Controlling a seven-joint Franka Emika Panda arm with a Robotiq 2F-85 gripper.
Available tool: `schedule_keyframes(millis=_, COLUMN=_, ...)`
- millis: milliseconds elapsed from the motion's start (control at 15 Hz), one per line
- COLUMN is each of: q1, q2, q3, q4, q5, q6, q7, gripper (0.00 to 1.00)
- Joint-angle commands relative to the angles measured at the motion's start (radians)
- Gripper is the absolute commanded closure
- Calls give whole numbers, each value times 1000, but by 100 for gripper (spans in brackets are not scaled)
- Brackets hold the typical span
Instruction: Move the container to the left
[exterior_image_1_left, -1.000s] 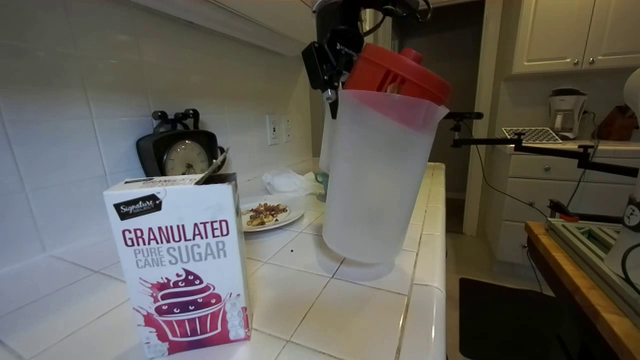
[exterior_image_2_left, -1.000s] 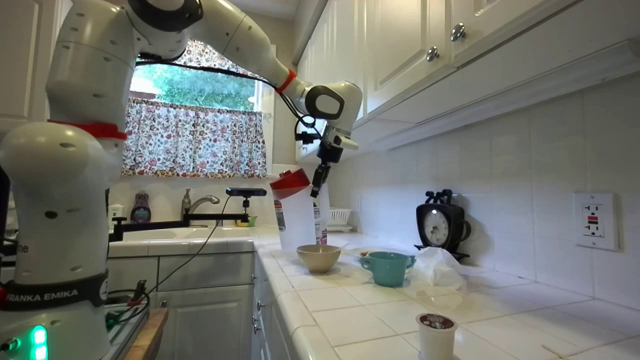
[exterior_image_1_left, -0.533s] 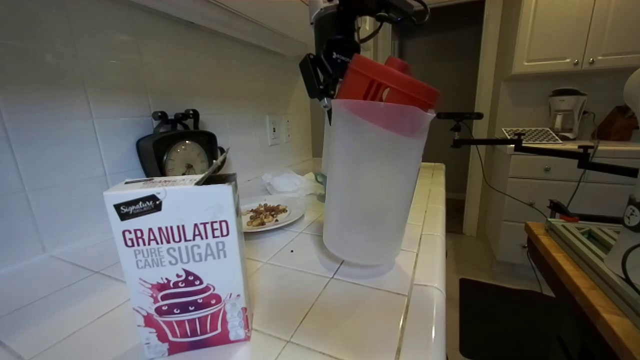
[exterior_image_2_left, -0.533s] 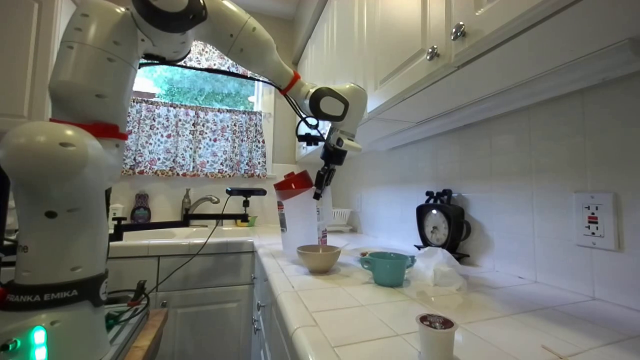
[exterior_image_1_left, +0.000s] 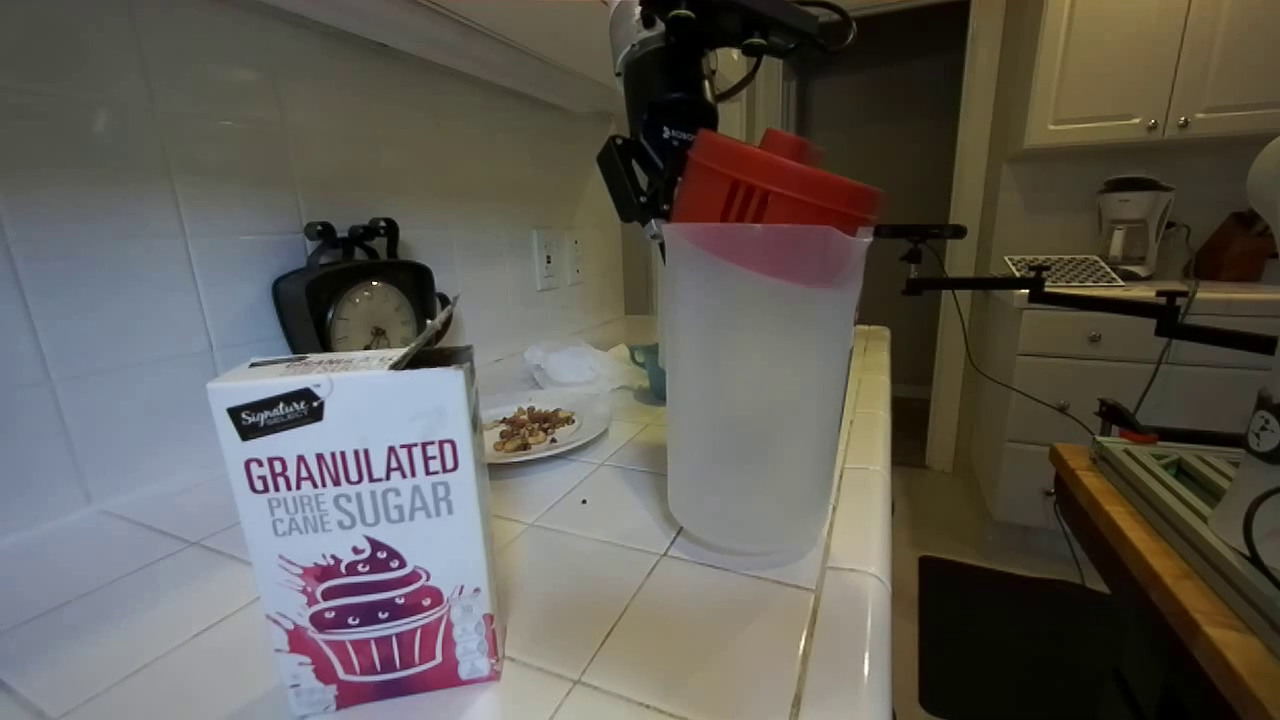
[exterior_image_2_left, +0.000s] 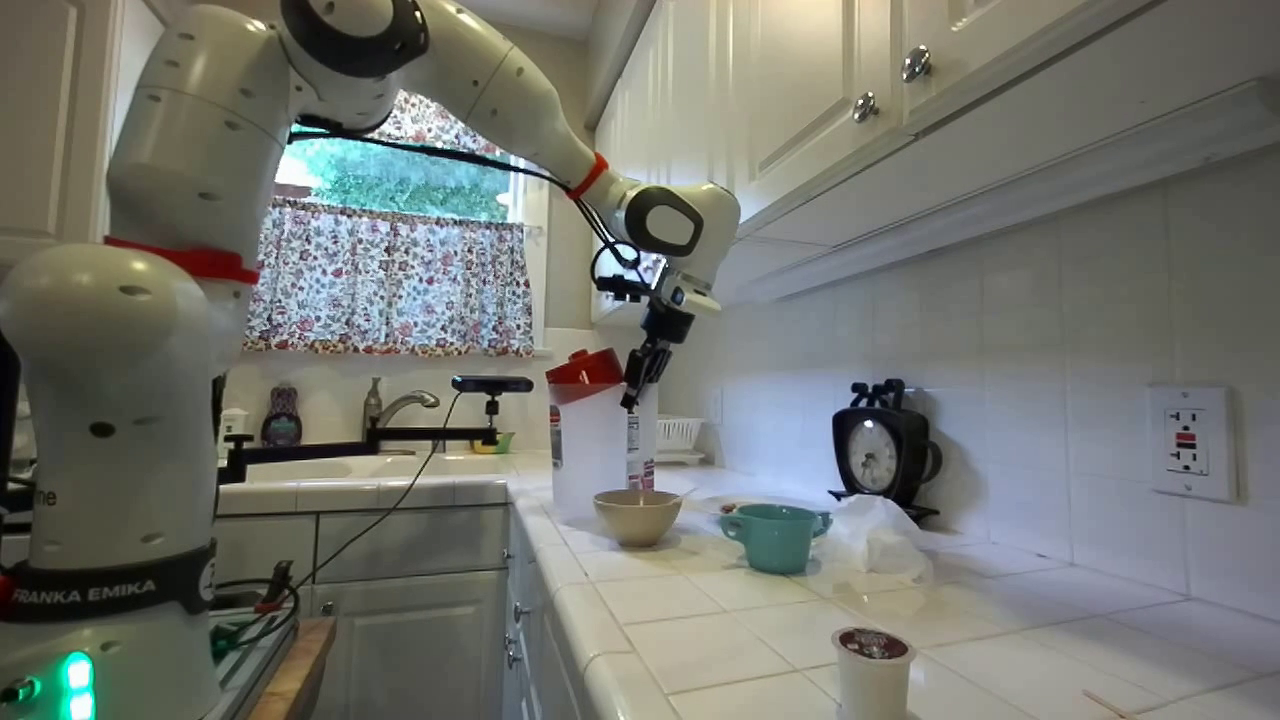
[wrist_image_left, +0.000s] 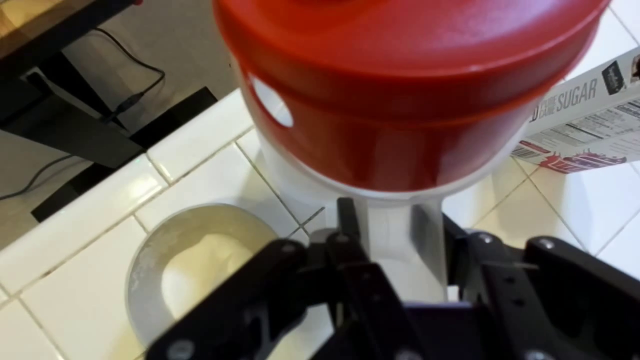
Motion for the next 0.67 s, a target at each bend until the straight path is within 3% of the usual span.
schedule_keyframes(millis=0, q1=4, q2=39, q3=-3, q4=50, q5=2, q6=-36, q7=51, gripper=91)
schedule_keyframes(millis=467, q1=13, q2=71, q3=-5, q4=74, q5=-25, q6=-10, q7=94, gripper=91)
schedule_keyframes(millis=533, q1=6, q2=57, q3=-4, q4=41, q5=-8, q6=7, q7=58, gripper=66)
schedule_keyframes(millis=600, q1=7, q2=58, q3=-4, q4=43, q5=-10, q6=7, q7=64, gripper=66)
